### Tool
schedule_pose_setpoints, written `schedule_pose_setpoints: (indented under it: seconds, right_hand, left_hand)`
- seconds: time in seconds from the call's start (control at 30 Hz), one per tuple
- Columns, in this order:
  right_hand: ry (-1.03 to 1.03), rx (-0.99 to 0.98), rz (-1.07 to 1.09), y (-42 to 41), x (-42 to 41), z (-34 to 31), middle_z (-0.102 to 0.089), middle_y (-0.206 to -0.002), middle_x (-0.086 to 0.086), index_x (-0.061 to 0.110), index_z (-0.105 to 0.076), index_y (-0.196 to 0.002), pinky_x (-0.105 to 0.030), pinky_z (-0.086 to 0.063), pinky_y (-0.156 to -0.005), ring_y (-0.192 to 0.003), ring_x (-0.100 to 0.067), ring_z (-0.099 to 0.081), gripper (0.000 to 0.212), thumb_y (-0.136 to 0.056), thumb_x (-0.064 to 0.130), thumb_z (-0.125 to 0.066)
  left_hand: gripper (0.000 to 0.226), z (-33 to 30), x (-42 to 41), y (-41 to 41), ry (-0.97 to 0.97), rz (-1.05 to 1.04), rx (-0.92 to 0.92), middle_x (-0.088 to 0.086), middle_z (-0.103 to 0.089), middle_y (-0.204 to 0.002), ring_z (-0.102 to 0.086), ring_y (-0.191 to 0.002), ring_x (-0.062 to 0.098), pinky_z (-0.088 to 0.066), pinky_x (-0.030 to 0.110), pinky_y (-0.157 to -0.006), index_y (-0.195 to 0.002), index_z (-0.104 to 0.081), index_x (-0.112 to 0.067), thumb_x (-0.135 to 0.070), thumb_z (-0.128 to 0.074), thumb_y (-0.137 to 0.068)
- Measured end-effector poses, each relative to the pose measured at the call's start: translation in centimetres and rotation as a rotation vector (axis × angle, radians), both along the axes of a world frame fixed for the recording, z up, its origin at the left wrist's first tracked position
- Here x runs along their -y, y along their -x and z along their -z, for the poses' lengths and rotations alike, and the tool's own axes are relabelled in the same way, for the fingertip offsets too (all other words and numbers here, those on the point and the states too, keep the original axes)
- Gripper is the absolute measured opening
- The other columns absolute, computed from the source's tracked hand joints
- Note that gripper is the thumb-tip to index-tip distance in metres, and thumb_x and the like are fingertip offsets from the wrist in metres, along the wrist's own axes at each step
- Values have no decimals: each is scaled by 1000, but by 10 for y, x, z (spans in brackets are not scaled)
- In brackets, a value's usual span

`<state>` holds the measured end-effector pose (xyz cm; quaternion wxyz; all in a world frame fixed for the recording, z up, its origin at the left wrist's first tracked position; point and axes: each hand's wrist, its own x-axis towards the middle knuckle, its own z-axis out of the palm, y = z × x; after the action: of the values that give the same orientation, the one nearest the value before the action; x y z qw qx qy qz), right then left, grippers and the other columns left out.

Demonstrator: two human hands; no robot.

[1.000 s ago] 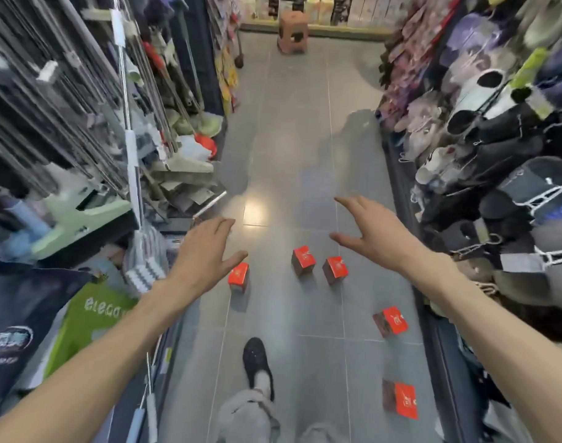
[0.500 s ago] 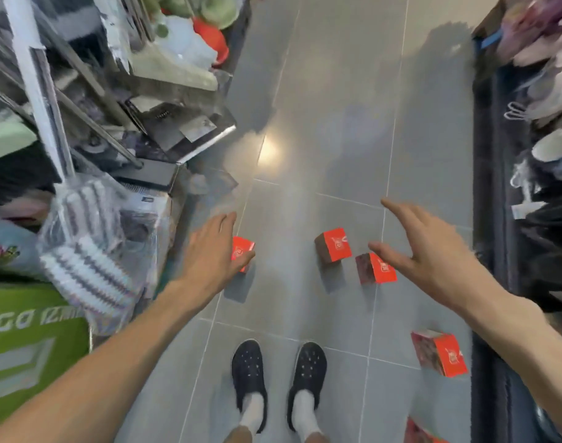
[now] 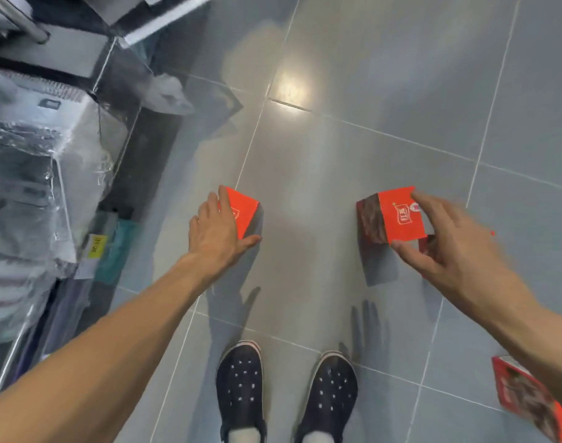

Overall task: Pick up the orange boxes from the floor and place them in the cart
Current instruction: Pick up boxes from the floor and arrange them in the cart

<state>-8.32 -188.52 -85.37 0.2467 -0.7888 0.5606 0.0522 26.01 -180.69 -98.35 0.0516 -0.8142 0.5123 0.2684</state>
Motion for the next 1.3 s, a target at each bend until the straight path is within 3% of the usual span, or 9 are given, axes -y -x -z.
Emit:
schedule_pose_setpoints:
  seconds: [0.17,0.3,0.4,0.53,0.77,0.87,1.1,1.3]
  right_hand:
    - [-9,-51,-3,11,-7,53,-50,-146,-13,18,-35,-152,-47,-44,-101,-128,-34,-50,74,-92,48,-64]
    - [-37,-71,34,17,-13,63,-51,-145,-12,19,-31,-154,-45,-45,-100,-125,-31,-51,74,-94,50,-61]
    - [-39,-57,114,18,-11,55,-54,-139,-10,19,-31,-153,-46,-47,-99,-120,-29,-54,74,-94,54,-58]
    - [-21,-31,228,19,3,56,-55,-140,-8,19,-36,-149,-49,-47,-101,-124,-28,-54,72,-93,57,-59]
    - [-158,-133,354,6,33,132,-36,-148,-18,12,-5,-157,-55,-42,-104,-131,-40,-43,115,-79,57,-76]
    - [-156,-177,396,2,35,161,-33,-145,-21,9,3,-157,-55,-42,-102,-127,-44,-42,123,-78,49,-82]
    - [-76,-64,403,8,35,152,-41,-130,-19,14,-12,-154,-54,-45,-93,-114,-44,-46,112,-71,30,-86]
    - [-79,-36,223,9,47,36,-48,-112,-8,12,-38,-134,-42,-41,-82,-100,-32,-49,94,-60,44,-85]
  left_hand:
    - [126,42,8,7,77,-135,-9,20,-38,-141,-46,-120,45,-43,56,-90,-157,0,-6,-44,-86,-72]
    - [100,36,7,11,118,-228,-70,17,-46,-129,-49,-111,45,-44,56,-88,-147,-25,-10,-39,-82,-70]
    - [93,10,0,10,112,-140,-94,16,-50,-124,-52,-105,45,-46,55,-84,-139,-33,-13,-47,-82,-67]
    - [92,-20,-10,9,139,33,-114,14,-51,-114,-53,-94,42,-44,50,-74,-135,-34,-17,-41,-88,-64]
    - [96,-16,-24,7,154,194,-166,9,-53,-118,-54,-95,38,-46,48,-74,-142,-32,-25,-41,-87,-65]
    - [99,-6,-32,3,158,233,-171,8,-53,-121,-53,-97,38,-45,49,-76,-145,-30,-24,-40,-88,-66]
    - [107,-17,-48,-17,96,255,-175,8,-52,-130,-55,-102,40,-46,50,-78,-149,-27,-24,-38,-88,-64]
    - [113,-103,-41,-33,44,278,-155,9,-55,-129,-57,-103,39,-48,49,-79,-152,-28,-19,-40,-90,-60]
